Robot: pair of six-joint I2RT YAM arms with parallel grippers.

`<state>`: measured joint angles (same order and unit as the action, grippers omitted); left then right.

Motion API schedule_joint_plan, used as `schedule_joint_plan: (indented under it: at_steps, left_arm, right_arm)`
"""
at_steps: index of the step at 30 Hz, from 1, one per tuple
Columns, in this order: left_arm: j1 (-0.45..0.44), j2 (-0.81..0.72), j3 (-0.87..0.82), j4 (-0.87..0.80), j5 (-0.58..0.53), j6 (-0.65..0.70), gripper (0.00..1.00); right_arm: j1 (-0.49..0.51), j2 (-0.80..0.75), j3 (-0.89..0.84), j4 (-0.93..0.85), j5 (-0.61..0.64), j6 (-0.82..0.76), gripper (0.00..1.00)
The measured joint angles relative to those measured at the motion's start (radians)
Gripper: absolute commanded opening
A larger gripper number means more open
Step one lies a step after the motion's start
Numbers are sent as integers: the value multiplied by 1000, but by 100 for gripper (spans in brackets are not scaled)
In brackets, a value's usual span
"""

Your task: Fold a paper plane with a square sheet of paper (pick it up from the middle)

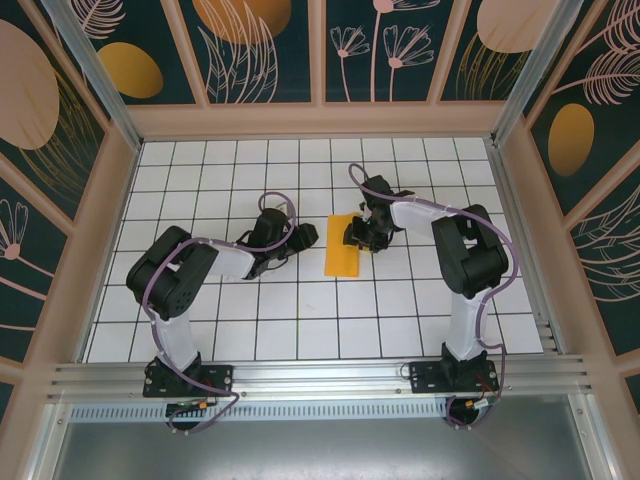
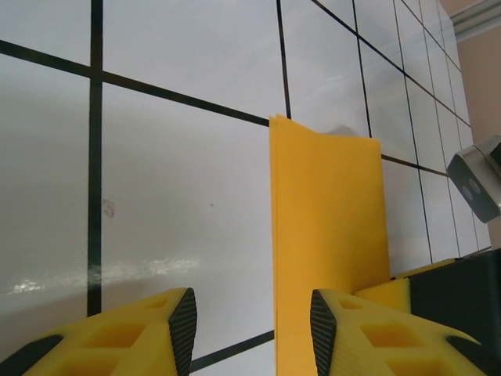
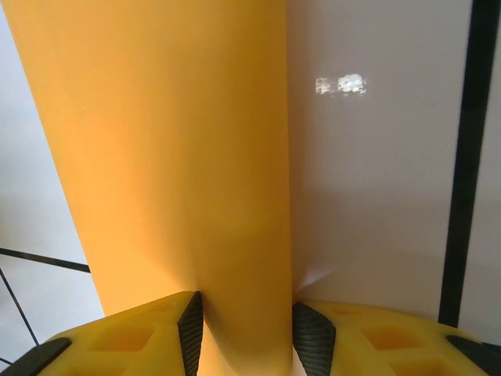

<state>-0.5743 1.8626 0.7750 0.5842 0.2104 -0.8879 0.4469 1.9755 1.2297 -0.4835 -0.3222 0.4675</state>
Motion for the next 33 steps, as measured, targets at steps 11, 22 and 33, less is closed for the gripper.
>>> schedule_joint_plan:
  at_steps: [11, 22, 33]
  left_arm:
    - [0, 23, 11, 13, 53, 0, 43]
    - [-1, 60, 58, 14, 108, -5, 33]
    - [-42, 141, 174, -8, 171, -3, 20]
  right_arm:
    - [0, 0, 0, -3, 0, -33, 44]
    - [0, 4, 7, -13, 1, -43, 44]
    - [0, 9, 12, -21, 1, -44, 44]
